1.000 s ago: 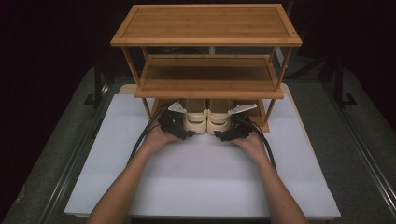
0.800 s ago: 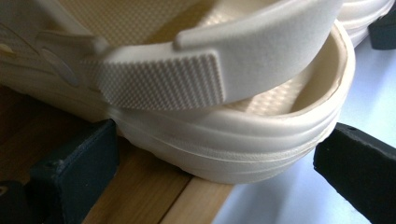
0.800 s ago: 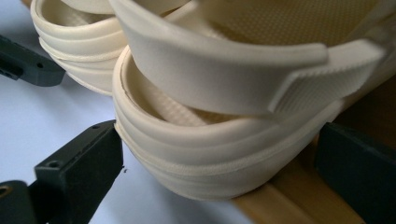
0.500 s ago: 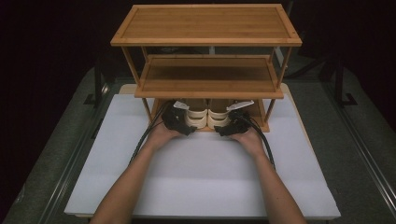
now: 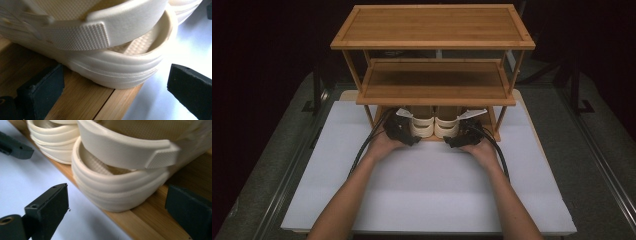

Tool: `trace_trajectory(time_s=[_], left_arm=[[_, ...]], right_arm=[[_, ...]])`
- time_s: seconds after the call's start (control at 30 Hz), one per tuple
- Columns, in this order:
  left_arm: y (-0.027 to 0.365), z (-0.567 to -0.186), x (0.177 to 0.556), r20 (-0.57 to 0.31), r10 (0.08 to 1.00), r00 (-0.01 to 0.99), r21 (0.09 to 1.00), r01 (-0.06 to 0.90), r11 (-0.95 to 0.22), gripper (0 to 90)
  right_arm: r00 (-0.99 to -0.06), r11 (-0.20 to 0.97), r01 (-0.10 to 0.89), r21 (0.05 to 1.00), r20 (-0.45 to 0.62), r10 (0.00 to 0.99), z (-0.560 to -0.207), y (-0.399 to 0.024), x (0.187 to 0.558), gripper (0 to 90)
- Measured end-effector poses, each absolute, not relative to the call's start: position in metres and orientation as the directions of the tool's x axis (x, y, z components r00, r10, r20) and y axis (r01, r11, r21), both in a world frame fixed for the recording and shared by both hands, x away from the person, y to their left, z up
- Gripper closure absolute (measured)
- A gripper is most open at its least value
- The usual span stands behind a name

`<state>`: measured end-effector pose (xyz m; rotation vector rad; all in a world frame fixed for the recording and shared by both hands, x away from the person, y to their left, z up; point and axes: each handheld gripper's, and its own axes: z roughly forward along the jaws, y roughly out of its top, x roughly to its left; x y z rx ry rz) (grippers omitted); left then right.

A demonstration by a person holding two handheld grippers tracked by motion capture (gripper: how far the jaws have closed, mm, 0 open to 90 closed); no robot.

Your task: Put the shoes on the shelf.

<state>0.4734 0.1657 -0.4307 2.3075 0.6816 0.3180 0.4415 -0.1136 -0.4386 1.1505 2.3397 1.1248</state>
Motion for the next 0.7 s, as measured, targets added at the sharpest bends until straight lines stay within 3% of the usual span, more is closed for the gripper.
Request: trace_trajectory(time_s=[0.7], left_arm=[[0.205,-0.401,0.413,0.052,0.551,0.833,0.705,0.361,-0.611,0.7]], right_arm=[[-0.624,0.365,0.520,0.772,0.052,0.780,-0.424,-0.155,0.385,3.0]])
